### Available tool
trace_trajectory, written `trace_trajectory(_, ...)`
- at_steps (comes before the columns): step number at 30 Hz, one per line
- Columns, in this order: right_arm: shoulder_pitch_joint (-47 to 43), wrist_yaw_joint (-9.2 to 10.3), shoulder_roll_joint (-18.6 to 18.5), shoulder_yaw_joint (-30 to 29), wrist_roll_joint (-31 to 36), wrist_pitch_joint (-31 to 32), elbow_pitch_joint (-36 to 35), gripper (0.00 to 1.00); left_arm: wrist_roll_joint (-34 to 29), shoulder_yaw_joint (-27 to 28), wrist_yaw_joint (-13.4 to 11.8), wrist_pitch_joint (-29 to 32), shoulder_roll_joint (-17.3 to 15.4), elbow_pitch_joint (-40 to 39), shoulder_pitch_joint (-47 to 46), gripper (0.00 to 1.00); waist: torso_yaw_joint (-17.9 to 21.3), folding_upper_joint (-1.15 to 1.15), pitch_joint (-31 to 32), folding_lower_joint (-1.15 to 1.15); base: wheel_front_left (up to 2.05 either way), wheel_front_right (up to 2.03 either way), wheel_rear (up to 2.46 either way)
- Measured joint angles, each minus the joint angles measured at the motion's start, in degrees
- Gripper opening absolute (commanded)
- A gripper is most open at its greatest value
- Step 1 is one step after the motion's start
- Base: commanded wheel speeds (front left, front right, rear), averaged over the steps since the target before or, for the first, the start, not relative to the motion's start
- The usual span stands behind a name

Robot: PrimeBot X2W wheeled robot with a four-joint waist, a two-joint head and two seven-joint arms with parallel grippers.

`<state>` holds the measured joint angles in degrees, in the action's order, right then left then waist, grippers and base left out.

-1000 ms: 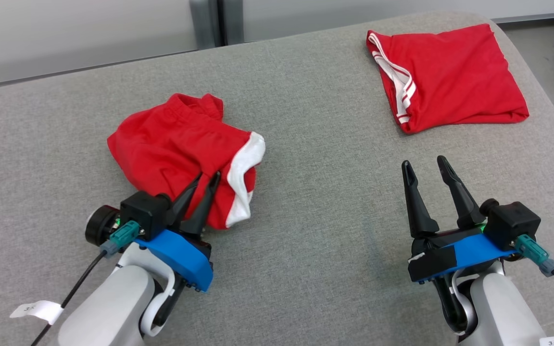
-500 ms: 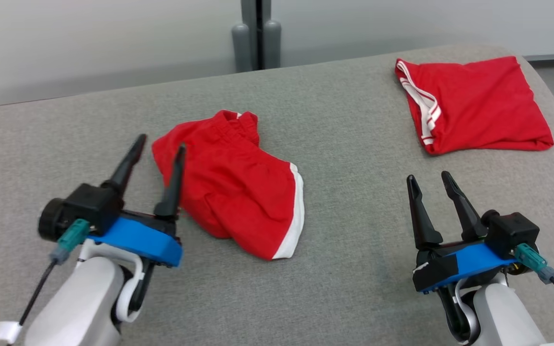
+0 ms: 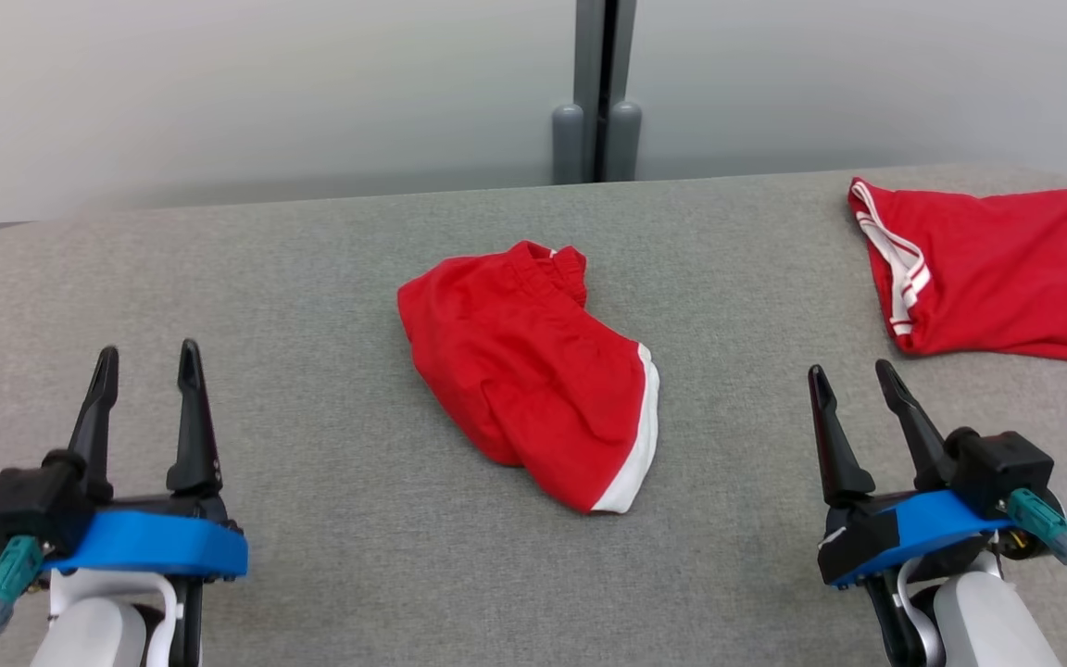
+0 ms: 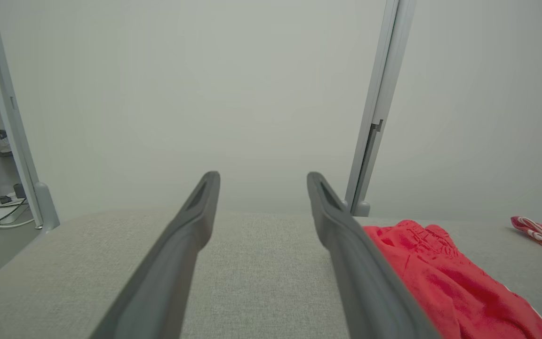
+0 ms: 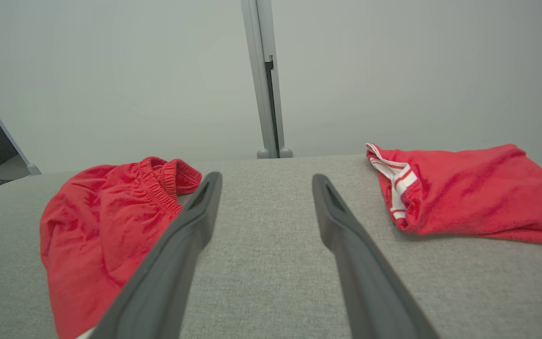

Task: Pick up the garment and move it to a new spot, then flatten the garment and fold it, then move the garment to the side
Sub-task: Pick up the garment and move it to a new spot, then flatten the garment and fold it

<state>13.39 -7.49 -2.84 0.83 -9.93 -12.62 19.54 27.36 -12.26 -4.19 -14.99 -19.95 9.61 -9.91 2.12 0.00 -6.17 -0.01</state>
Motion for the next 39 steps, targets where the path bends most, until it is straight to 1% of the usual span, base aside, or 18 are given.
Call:
trace_trajectory(3,-0.97,0.0,-0.01,-0.65,0.31,0.49,-0.44,1.0,-1.35,2.1,0.49,0.0,0.71,-0.2,2.46,1.0,-1.01,0.0,0.93,0.0,0.0,0.0,0.0)
trace_trajectory(7,-2.42,0.0,0.0,-1.25,0.49,1.23,-1.01,1.0,-3.16,3.57,1.33,0.0,1.57,0.05,5.44,1.0,-1.89,0.0,2.15,0.0,0.0,0.0,0.0)
trace_trajectory(14,-4.02,0.0,-0.01,-1.52,0.64,2.26,-2.13,1.0,-4.8,5.6,2.23,0.0,3.12,0.45,8.61,1.0,-2.13,0.0,3.44,0.0,0.0,0.0,0.0)
trace_trajectory(24,-5.57,0.0,-0.01,-1.83,0.64,3.24,-2.75,1.0,-6.68,6.76,3.23,0.0,4.95,0.64,9.78,1.0,-1.94,0.0,3.93,0.0,0.0,0.0,0.0)
trace_trajectory(39,-5.67,0.0,0.0,-1.82,0.75,3.92,-2.92,1.0,-8.04,8.23,4.32,0.0,5.92,1.43,9.81,1.0,-1.88,0.0,4.21,0.0,0.0,0.0,0.0)
